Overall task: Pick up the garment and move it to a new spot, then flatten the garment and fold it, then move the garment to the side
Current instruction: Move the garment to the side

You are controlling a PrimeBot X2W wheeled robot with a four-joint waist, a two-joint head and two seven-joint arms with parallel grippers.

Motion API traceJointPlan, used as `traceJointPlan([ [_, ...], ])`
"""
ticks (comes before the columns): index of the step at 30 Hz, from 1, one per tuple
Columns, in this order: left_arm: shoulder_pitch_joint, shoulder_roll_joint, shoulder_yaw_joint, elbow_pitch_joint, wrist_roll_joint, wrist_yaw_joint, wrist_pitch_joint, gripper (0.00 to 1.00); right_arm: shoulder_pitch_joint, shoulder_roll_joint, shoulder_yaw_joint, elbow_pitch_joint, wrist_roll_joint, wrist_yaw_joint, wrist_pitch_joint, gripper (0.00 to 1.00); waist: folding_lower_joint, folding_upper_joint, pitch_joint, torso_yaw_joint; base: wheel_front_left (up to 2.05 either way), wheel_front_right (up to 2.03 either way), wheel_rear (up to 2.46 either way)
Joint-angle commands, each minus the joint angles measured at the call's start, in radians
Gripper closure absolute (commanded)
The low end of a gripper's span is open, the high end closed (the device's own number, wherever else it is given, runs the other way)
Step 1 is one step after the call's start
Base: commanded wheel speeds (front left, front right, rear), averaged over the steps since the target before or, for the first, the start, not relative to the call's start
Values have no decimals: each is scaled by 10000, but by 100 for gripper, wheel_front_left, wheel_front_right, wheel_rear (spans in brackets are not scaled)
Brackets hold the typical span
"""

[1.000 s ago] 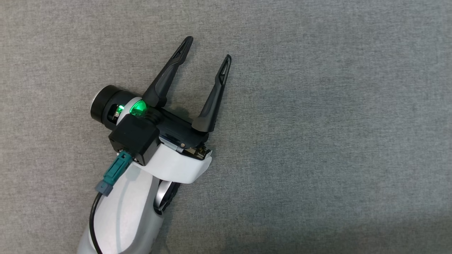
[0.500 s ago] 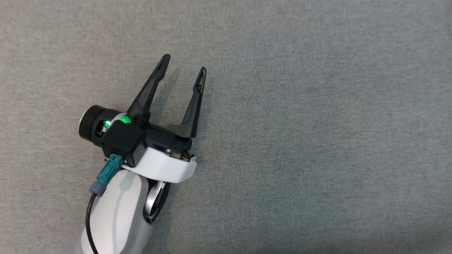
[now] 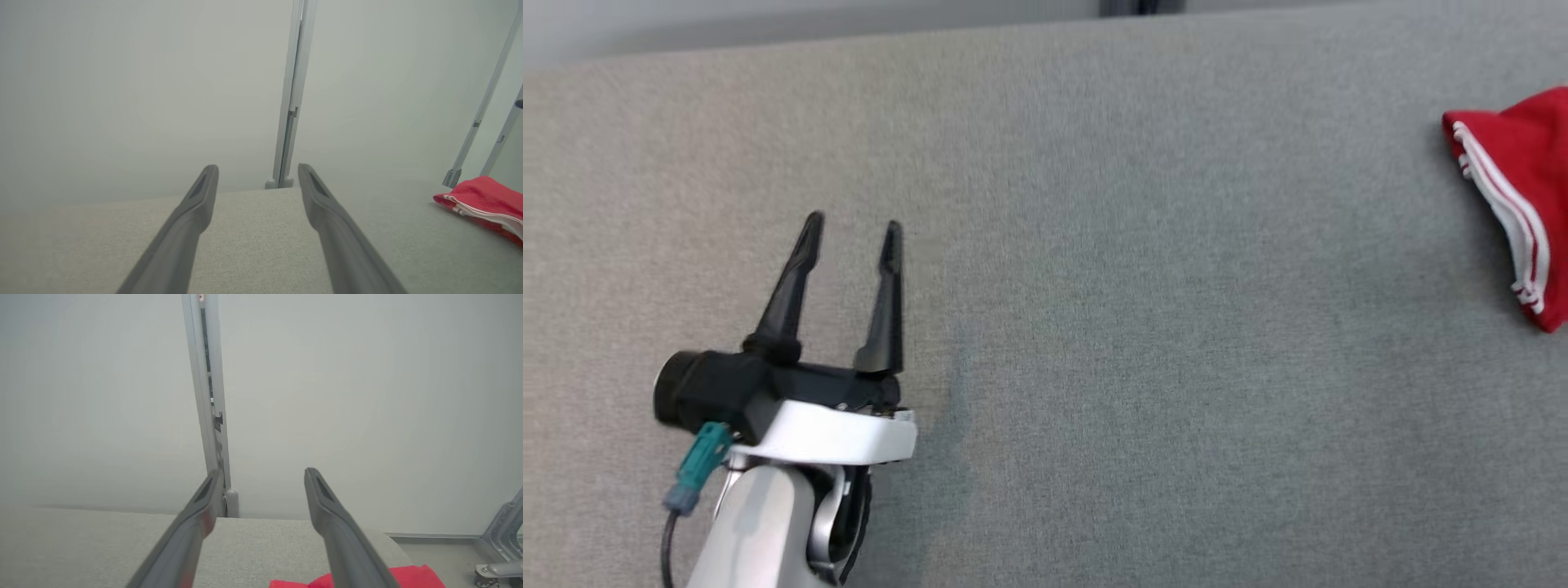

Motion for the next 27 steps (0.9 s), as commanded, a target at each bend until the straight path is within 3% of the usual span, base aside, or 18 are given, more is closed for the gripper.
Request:
traceJointPlan([
  [1,187,43,140,-57,-173,134,1,0,332,277,-136,-132,108,-1,-99,0,0,0,-678,40,0,0,0],
  [5,609,29,390,-295,-294,306,1,0,1224,1199,-818,-819,-218,-1,-160,0,0,0,-1207,106,0,0,0],
  [6,805,51,446,-347,-291,353,1,0,1740,1674,-1189,-1301,-738,-1,-156,0,0,0,-1375,132,0,0,0],
  [15,1599,40,621,-332,-401,810,1,0,4392,3526,-3124,-3456,-4035,0,-158,0,0,0,-1932,365,0,0,0],
  [20,1953,45,691,30,-543,1041,1,0,5739,4658,-3797,-4142,-4811,-1,-159,0,0,0,-2111,400,0,0,0],
  [27,2285,31,862,335,-549,1189,1,0,6660,5439,-4210,-4510,-5308,-1,-160,0,0,0,-2296,355,0,0,0],
])
